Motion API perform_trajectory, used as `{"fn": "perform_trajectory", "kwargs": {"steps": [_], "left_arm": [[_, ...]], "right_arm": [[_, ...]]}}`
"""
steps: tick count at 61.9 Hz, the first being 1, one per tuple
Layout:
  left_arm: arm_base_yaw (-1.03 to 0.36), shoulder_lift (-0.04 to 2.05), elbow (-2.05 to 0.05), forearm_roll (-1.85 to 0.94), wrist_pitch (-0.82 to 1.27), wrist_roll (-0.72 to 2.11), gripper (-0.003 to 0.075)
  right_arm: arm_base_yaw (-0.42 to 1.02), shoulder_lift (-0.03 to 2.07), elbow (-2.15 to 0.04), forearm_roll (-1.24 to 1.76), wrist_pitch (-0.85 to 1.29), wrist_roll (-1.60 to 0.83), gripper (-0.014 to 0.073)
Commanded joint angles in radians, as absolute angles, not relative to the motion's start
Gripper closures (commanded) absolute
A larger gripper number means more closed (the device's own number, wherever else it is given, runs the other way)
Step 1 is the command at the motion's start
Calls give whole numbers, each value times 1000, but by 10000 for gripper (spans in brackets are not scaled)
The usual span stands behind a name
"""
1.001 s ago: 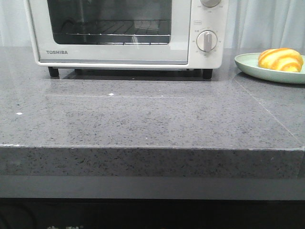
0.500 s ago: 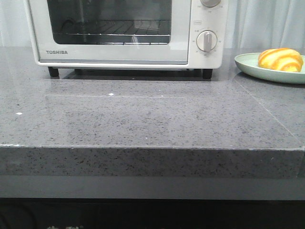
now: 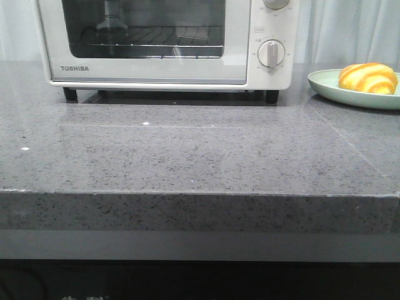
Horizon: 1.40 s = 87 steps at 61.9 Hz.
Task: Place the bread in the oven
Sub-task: 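Hook the oven door top edge with the left gripper and pull it down open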
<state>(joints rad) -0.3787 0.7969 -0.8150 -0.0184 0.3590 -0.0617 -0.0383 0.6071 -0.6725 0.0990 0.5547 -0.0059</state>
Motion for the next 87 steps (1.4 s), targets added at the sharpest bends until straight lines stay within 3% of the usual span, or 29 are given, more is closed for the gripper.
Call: {"fn": "perform_trajectory", "kwargs": {"steps": [1,15,33,56,70,87], "left_arm": [[-443,864,-882,-16,186,-61,738],[-550,1100,-996,0,6,-61,738],[-567,1341,-1140,0,-196,-61,738],[-567,1495,-1206,0,-219,-61,738],[-579,1495,-1206,0,-78,-61,738],[-628,1390,-1206,0,336,-61,738]], "right_arm": [[-38,616,-704,94,489,-16,-50],[-38,616,-704,94,489,-16,-50],[-38,616,-704,94,489,-16,-50],[-38,616,-704,94,489,-16,-50],[-38,616,-704,94,489,-16,-50],[-38,616,-704,94,490,-16,2]]}}
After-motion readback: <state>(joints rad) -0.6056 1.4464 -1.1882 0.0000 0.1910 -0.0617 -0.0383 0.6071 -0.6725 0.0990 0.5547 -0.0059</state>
